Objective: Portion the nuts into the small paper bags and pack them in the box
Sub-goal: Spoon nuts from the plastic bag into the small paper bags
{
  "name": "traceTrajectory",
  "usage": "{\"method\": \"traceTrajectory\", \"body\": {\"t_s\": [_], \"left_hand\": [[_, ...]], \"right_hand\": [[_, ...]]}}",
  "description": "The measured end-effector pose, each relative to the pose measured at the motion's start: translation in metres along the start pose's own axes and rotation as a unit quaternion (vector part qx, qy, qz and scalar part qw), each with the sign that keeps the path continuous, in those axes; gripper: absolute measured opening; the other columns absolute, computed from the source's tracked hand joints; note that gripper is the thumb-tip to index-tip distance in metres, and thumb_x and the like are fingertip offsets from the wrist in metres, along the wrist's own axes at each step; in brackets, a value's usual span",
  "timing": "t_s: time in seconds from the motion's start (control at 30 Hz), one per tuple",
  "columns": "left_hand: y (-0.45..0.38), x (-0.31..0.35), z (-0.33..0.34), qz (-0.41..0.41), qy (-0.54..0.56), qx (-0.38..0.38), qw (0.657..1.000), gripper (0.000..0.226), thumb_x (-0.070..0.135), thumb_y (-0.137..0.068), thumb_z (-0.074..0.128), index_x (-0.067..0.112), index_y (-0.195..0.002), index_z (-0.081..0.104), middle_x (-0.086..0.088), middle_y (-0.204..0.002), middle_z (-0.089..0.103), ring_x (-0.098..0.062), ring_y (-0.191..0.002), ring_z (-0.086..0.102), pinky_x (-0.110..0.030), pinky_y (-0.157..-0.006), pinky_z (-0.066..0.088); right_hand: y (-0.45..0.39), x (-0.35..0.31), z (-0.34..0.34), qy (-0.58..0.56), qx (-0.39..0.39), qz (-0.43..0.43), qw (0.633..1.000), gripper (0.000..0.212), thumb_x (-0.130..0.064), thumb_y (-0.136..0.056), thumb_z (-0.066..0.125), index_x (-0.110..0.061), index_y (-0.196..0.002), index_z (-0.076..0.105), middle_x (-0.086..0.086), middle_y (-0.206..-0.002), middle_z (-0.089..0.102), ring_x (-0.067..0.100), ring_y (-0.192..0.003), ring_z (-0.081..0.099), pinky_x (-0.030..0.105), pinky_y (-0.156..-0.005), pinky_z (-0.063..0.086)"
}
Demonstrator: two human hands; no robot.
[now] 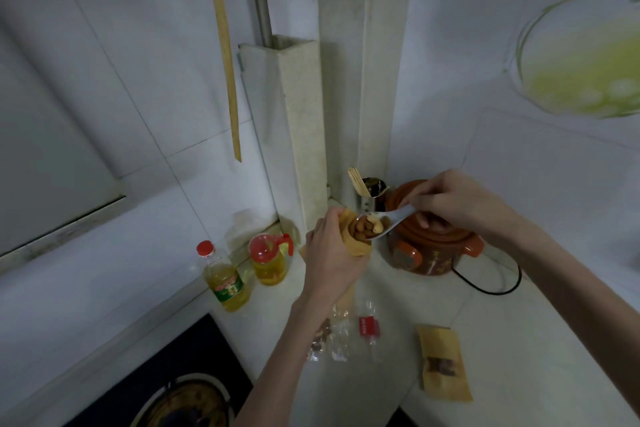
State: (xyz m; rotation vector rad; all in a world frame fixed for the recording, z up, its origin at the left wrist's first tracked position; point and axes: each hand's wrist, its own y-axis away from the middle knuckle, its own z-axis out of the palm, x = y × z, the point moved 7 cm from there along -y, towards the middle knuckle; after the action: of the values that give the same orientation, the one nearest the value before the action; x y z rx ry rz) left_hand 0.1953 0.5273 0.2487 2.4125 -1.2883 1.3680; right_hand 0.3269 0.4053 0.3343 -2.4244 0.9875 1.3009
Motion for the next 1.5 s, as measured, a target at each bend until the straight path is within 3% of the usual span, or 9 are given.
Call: {"method": "traceTrajectory", "body": {"t_s": [0.33,0.47,0.63,0.73,0.83,0.9,1.03,1.27,1.5], "left_hand": [[0.003,0.021,0.008,0.014,0.019,-0.002,1.000,0.052,0.025,-0.070,0.076,0.034,-0.103,0.037,0.025,-0.084,0.042,-0.009,-0.087,0.044,-0.041,-0.086,0.047],[0.003,0.026,0.011,0.020,0.039,-0.003,0.999,0.050,0.022,-0.068,0.075,0.029,-0.103,0.041,0.020,-0.085,0.045,-0.011,-0.087,0.048,-0.044,-0.084,0.050],[0.002,0.020,0.010,0.014,0.059,0.007,0.998,0.052,0.021,-0.069,0.075,0.030,-0.106,0.040,0.019,-0.090,0.049,-0.012,-0.091,0.052,-0.042,-0.085,0.050],[0.001,0.008,0.011,-0.010,0.089,0.000,0.996,0.051,0.022,-0.069,0.073,0.031,-0.108,0.043,0.011,-0.098,0.054,-0.011,-0.093,0.053,-0.032,-0.078,0.050],[0.003,-0.005,0.010,-0.049,0.124,-0.012,0.991,0.052,0.017,-0.072,0.077,0.043,-0.099,0.041,0.014,-0.098,0.053,-0.004,-0.090,0.054,-0.014,-0.068,0.042],[0.003,-0.013,0.005,-0.065,0.136,-0.016,0.988,0.054,0.016,-0.073,0.079,0.046,-0.097,0.041,0.013,-0.098,0.055,-0.004,-0.089,0.057,-0.013,-0.068,0.044],[0.001,-0.006,-0.019,-0.003,0.154,0.024,0.988,0.054,0.030,-0.072,0.078,0.053,-0.104,0.040,0.019,-0.098,0.057,0.001,-0.092,0.058,-0.006,-0.070,0.046],[0.010,-0.011,-0.013,0.037,0.179,0.025,0.983,0.048,0.025,-0.073,0.076,0.046,-0.104,0.046,0.024,-0.097,0.058,-0.002,-0.094,0.060,-0.009,-0.073,0.048],[0.023,-0.039,0.015,-0.036,0.202,-0.023,0.979,0.053,0.009,-0.067,0.071,0.040,-0.102,0.047,0.024,-0.091,0.055,0.001,-0.087,0.058,-0.010,-0.066,0.048]], "right_hand": [[0.015,-0.031,-0.014,0.195,0.080,-0.122,0.970,0.025,-0.003,-0.077,0.053,-0.012,-0.074,0.076,-0.034,-0.038,0.047,-0.016,-0.048,0.051,0.002,-0.043,0.036],[0.024,-0.041,-0.013,0.230,0.098,-0.170,0.953,0.022,-0.003,-0.075,0.054,-0.009,-0.072,0.075,-0.015,-0.038,0.049,0.000,-0.045,0.053,0.009,-0.043,0.039],[0.026,-0.044,-0.006,0.267,0.107,-0.207,0.935,0.016,-0.003,-0.077,0.054,-0.002,-0.075,0.071,0.017,-0.066,0.065,0.028,-0.062,0.062,0.034,-0.054,0.043],[0.030,-0.044,-0.006,0.246,0.134,-0.224,0.933,0.017,-0.002,-0.080,0.057,-0.004,-0.078,0.073,0.009,-0.069,0.071,0.015,-0.064,0.063,0.026,-0.059,0.045],[0.034,-0.037,-0.012,0.180,0.170,-0.211,0.946,0.017,-0.002,-0.085,0.057,-0.006,-0.081,0.073,-0.007,-0.049,0.057,-0.001,-0.053,0.053,0.007,-0.047,0.036],[0.032,-0.027,-0.016,0.156,0.185,-0.183,0.953,0.017,-0.006,-0.087,0.056,-0.006,-0.082,0.073,0.002,-0.049,0.054,0.005,-0.048,0.046,0.009,-0.044,0.033],[0.033,-0.005,-0.026,0.086,0.251,-0.138,0.954,0.020,-0.008,-0.087,0.059,-0.016,-0.090,0.077,-0.020,-0.050,0.052,-0.008,-0.051,0.052,0.006,-0.050,0.035],[0.034,0.038,-0.014,0.079,0.236,-0.082,0.965,0.018,-0.008,-0.088,0.060,-0.017,-0.088,0.075,-0.011,-0.040,0.052,0.004,-0.039,0.047,0.011,-0.039,0.032],[0.037,0.074,-0.008,0.088,0.230,-0.053,0.968,0.017,-0.008,-0.088,0.060,-0.014,-0.088,0.075,-0.020,-0.052,0.056,-0.001,-0.053,0.055,0.009,-0.050,0.038]]}}
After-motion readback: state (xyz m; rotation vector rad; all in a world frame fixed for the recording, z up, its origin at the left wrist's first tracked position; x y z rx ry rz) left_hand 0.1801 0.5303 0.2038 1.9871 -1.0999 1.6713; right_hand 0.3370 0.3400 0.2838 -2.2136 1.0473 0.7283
